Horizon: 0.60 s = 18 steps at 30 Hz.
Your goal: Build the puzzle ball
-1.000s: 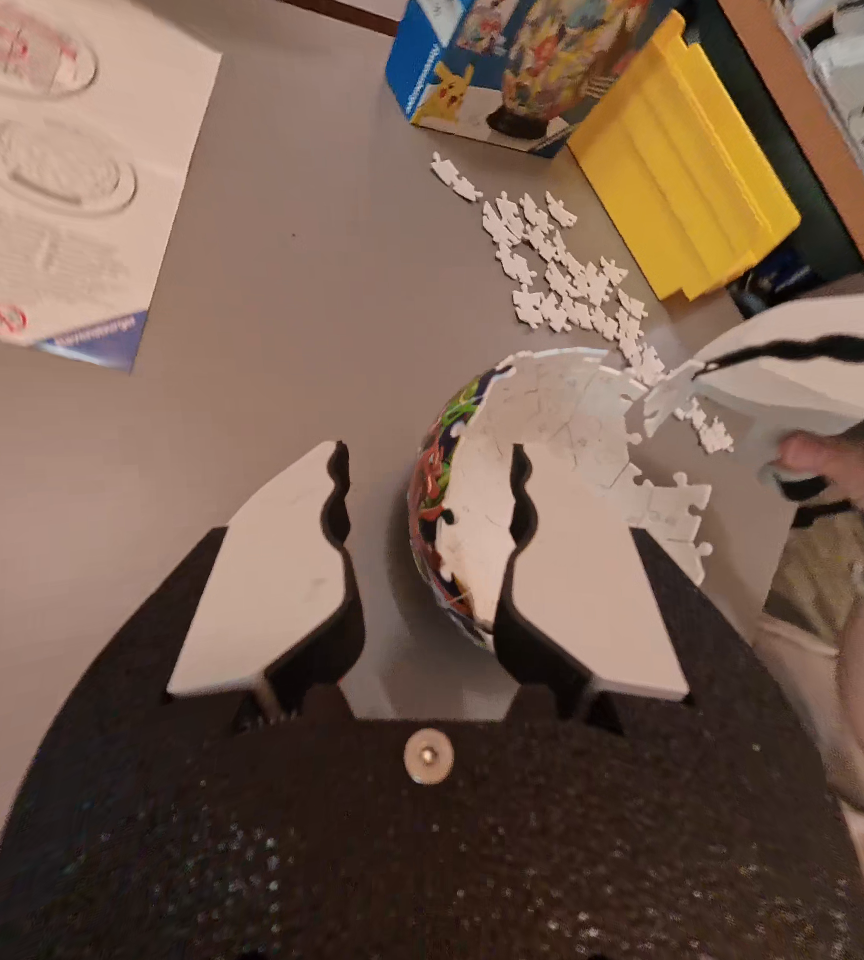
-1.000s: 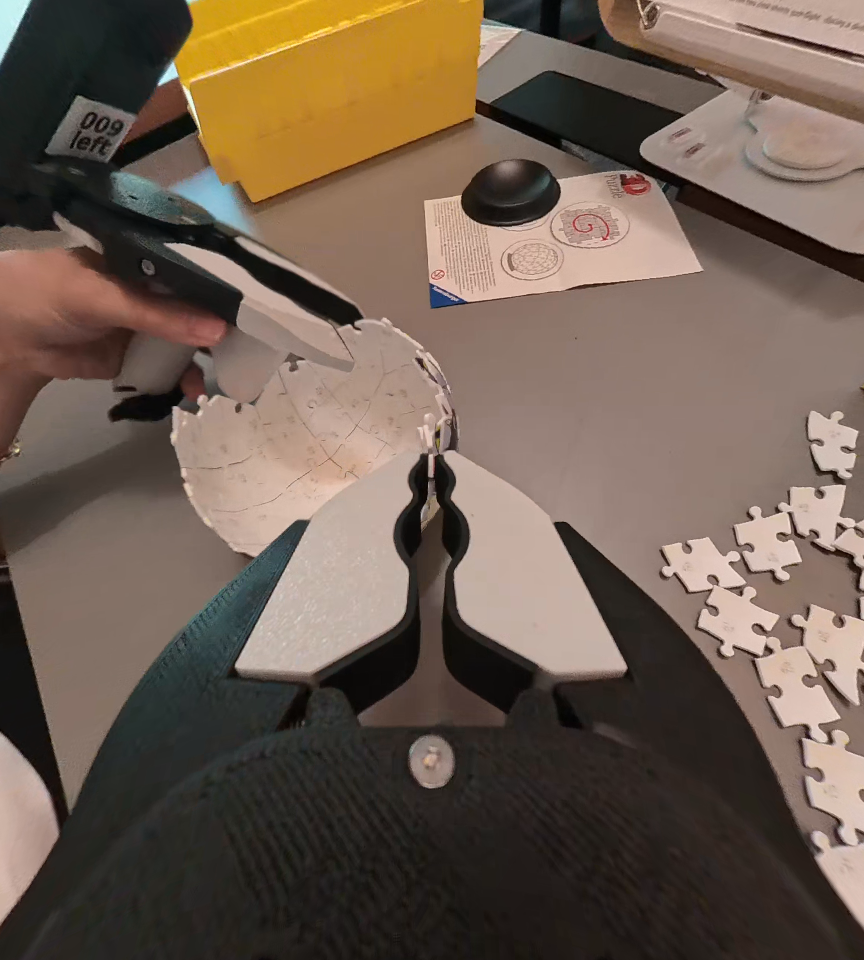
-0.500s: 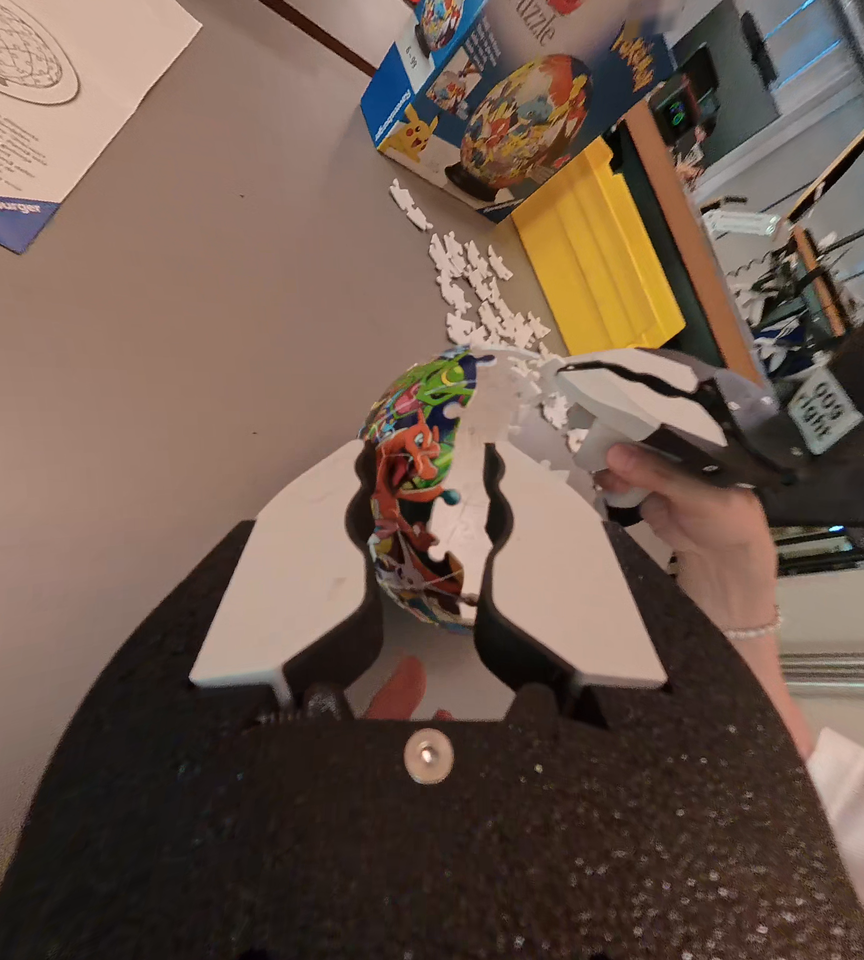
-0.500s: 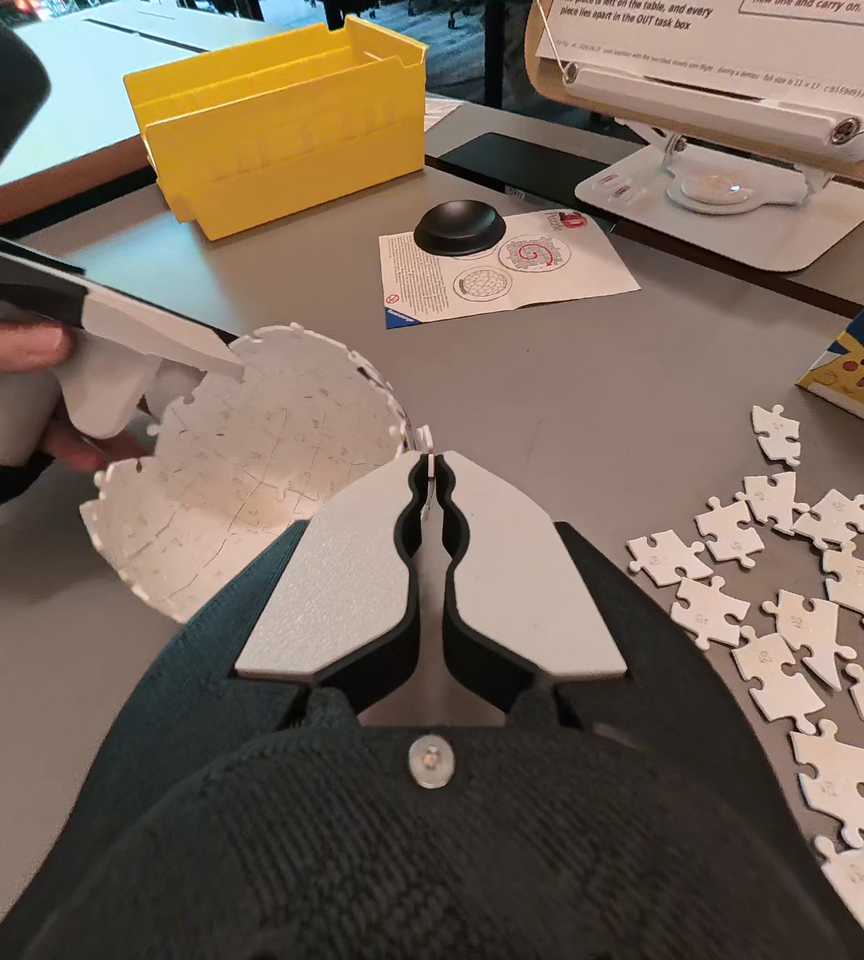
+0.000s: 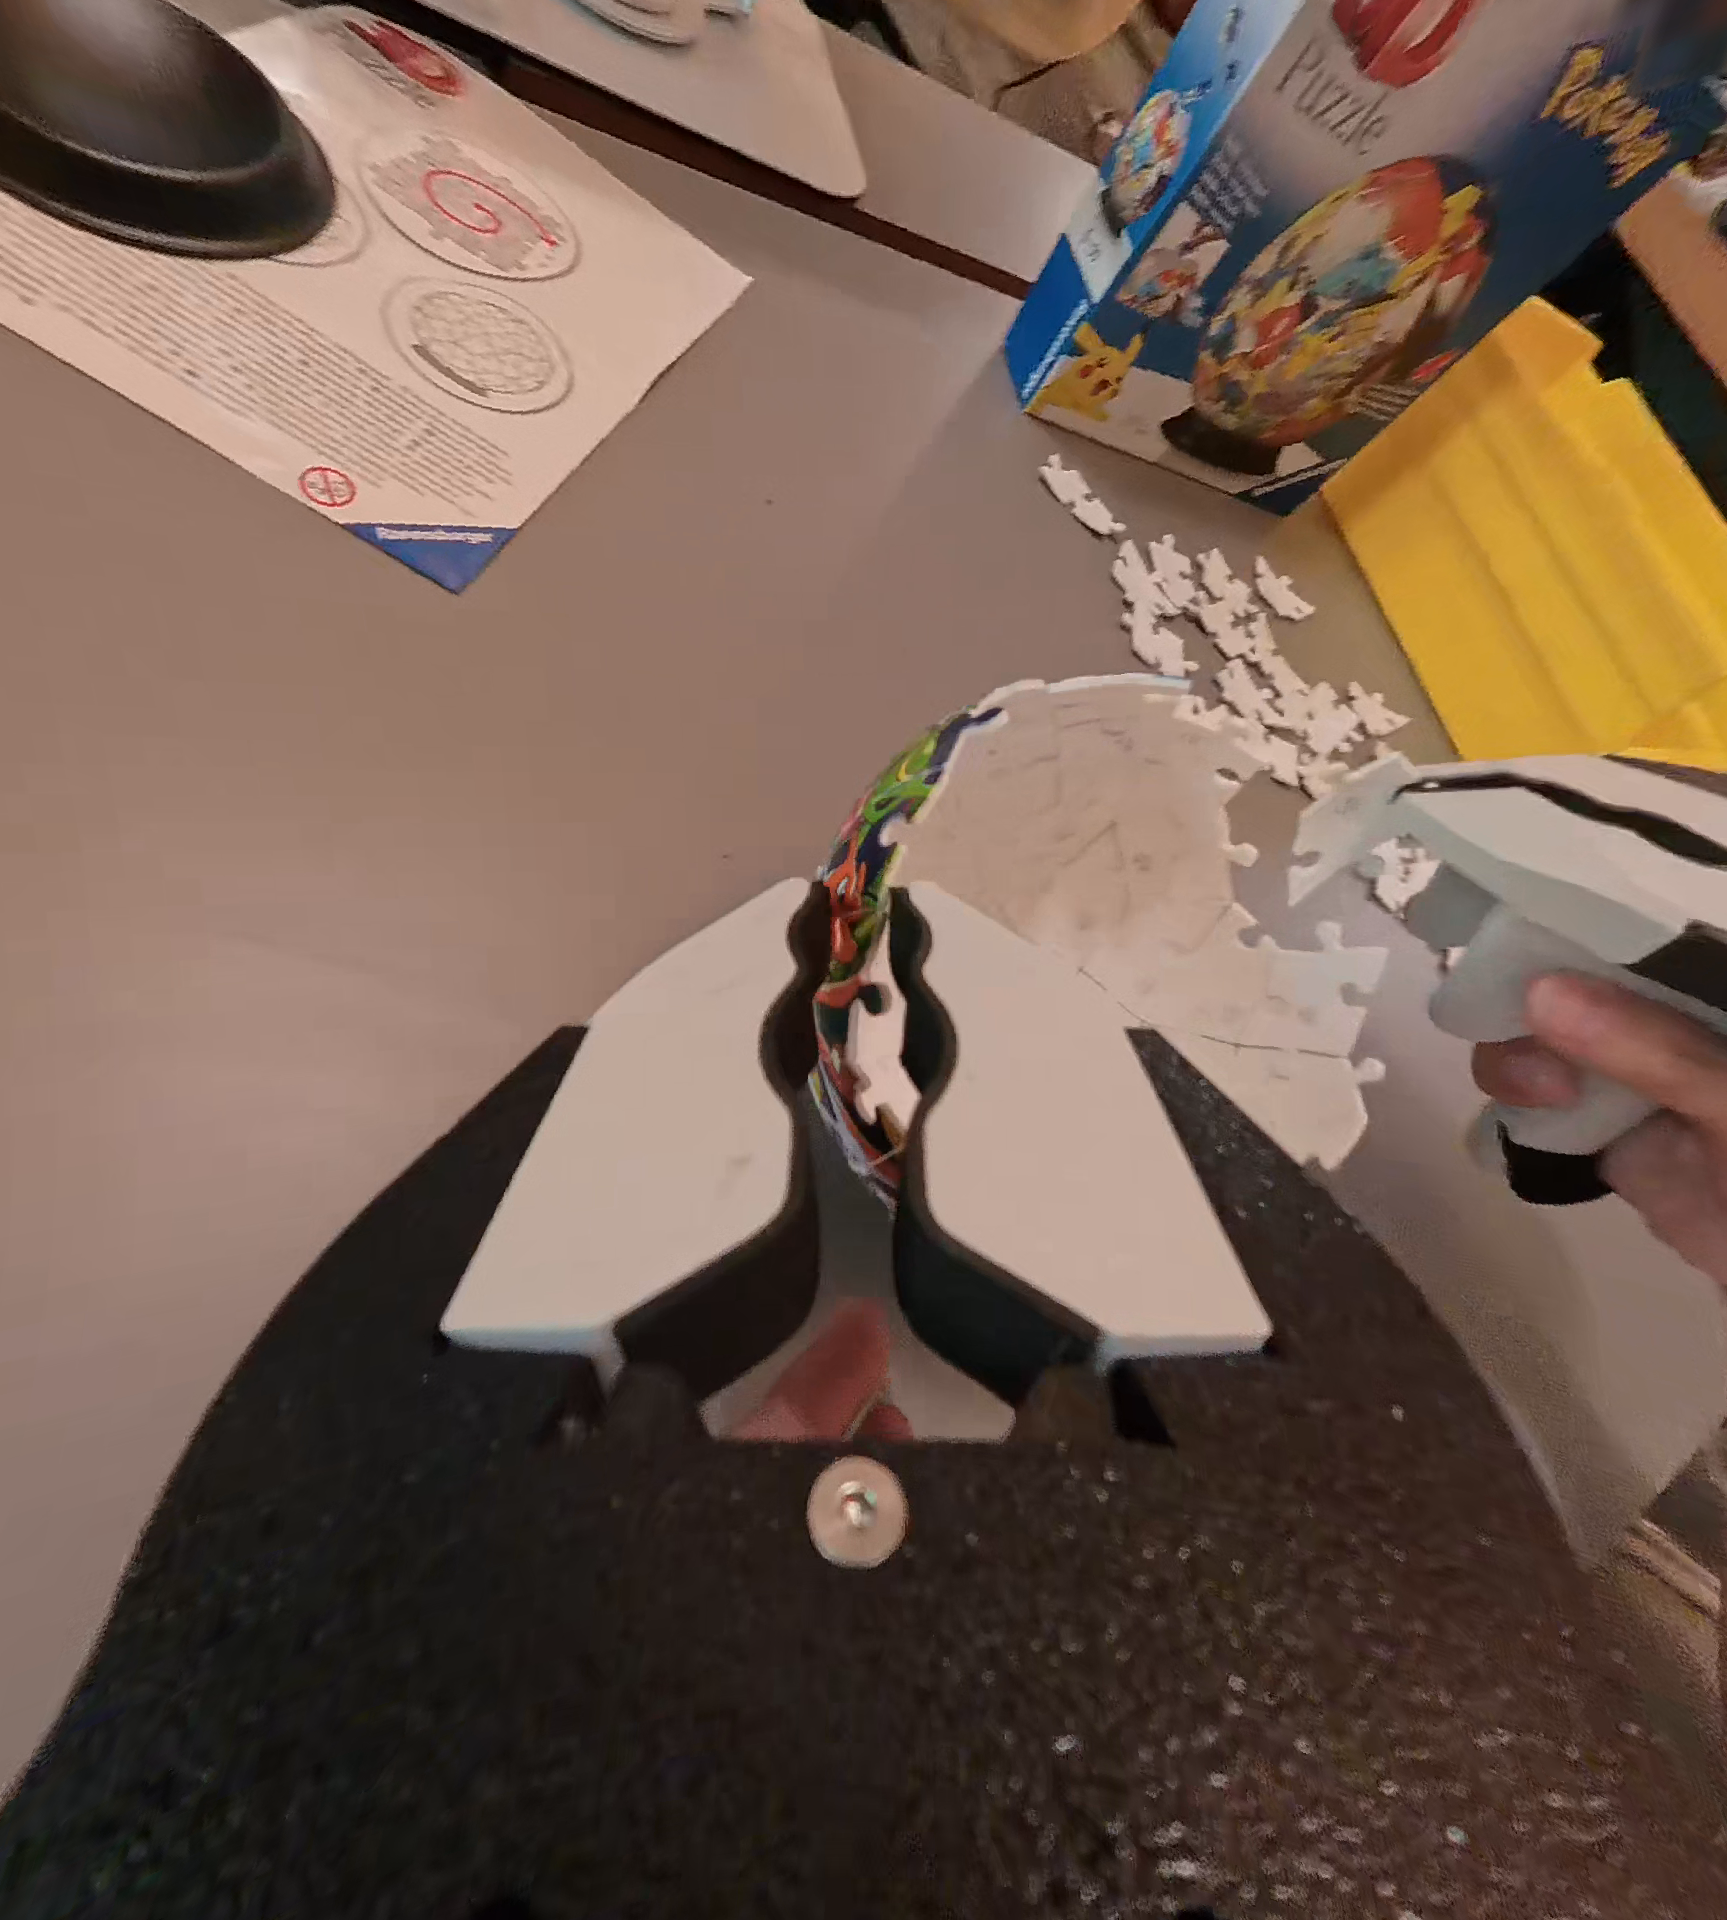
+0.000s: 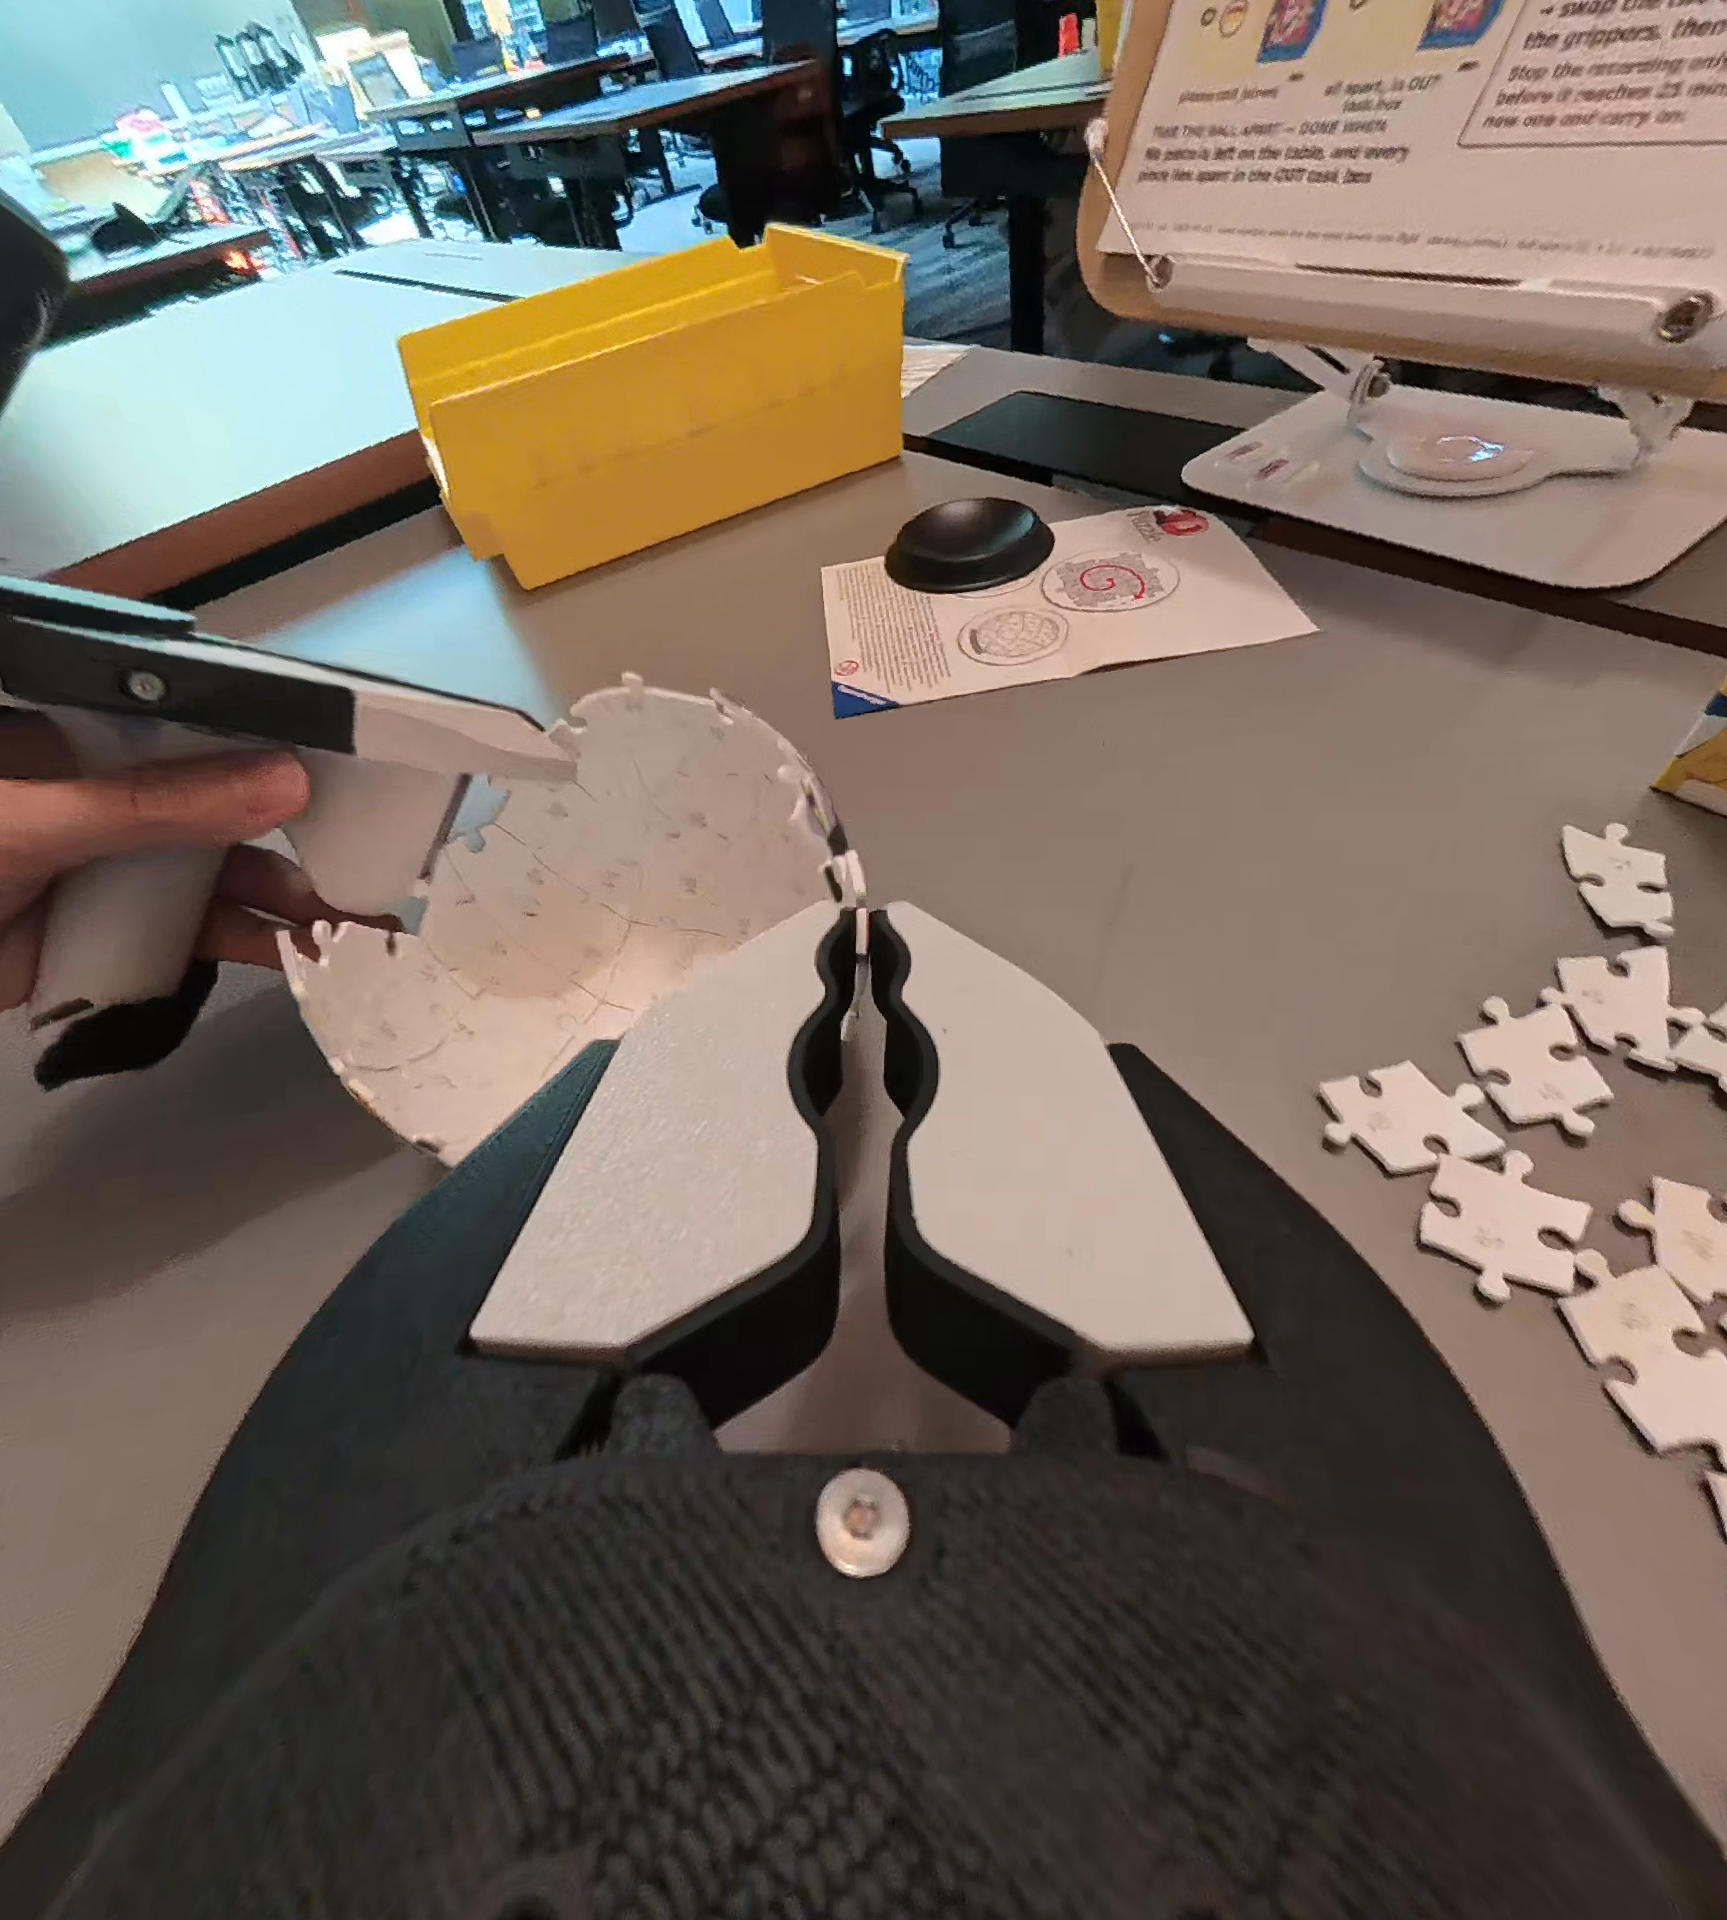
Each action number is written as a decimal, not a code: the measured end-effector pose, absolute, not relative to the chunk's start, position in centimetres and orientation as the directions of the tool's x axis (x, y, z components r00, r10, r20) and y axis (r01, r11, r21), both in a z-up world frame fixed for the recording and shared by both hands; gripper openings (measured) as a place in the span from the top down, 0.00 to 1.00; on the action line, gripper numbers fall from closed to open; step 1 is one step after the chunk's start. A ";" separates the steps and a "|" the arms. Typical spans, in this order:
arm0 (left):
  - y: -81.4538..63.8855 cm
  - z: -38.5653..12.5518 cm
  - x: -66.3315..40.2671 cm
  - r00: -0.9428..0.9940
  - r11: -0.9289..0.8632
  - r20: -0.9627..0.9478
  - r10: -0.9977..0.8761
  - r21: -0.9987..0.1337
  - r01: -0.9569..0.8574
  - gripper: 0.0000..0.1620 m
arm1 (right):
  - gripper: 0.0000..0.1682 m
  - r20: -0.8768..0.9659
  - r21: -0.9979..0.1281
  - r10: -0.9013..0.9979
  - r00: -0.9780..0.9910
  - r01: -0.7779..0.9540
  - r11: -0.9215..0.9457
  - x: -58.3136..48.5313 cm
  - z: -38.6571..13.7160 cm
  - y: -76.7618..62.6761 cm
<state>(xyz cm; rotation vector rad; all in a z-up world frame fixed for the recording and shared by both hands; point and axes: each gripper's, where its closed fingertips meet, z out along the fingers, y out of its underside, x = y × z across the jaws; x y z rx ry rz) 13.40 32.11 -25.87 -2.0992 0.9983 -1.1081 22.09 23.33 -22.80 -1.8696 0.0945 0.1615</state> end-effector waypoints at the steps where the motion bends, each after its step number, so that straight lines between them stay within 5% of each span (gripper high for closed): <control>1: 31.9 -25.7 13.4 0.391 -0.571 0.439 -0.809 -0.745 -0.345 0.94 | 0.99 -0.160 -0.943 0.024 0.987 -0.146 -0.300 22.0 -22.6 23.6; 18: 30.5 -24.7 13.8 0.476 -0.610 0.442 -0.760 -0.737 -0.291 0.93 | 0.99 -0.057 -0.921 -0.025 0.998 -0.062 -0.386 22.6 -23.7 24.6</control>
